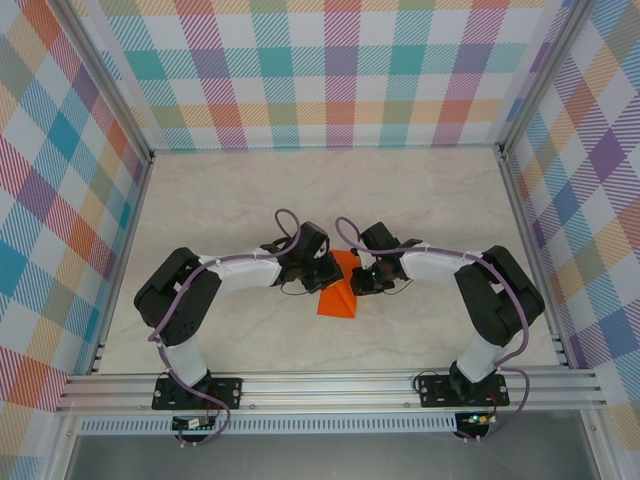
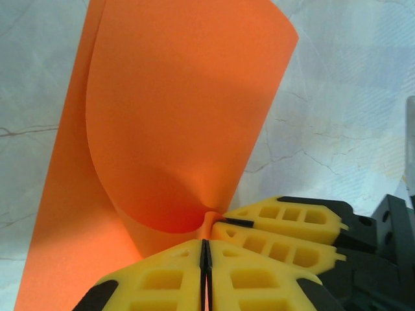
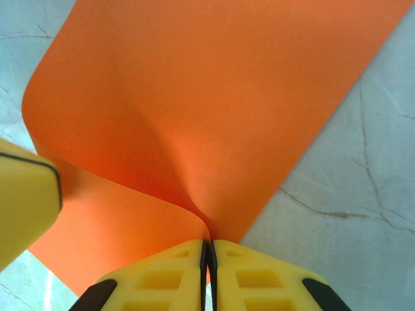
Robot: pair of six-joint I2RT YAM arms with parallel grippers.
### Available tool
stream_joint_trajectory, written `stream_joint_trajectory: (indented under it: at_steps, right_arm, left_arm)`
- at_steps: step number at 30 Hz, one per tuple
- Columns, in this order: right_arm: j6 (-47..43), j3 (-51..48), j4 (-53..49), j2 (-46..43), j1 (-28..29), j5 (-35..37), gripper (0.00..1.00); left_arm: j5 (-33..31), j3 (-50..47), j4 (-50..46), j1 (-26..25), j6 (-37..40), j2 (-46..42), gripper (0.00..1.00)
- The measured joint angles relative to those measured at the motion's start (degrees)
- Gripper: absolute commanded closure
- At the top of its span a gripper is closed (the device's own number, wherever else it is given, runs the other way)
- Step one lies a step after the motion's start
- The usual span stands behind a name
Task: Fold a paper plane with a square sheet of paper (pick it up from the middle)
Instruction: Fold the triangle a second time at the center of the table.
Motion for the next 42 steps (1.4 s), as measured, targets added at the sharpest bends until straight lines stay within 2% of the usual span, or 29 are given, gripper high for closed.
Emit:
stream_joint_trajectory:
  at_steps: [15,26,42]
  right_arm:
    - [0.0,0.0,0.0,0.0,0.0,0.0,0.87]
    - [0.0,0.0,0.0,0.1,0.0,0.0,0.87]
    - [0.0,0.1,0.0,0.3,-0.2,-0.2,0.87]
  left_arm:
    - [0.0,-1.3,2.2,0.0,0.0,1.1,0.85]
    - [0.8,-3.3,3.3,0.0,0.0,-0.9,0.84]
    - [1.3,-3.6,3.8,0.0,0.0,0.8,0.85]
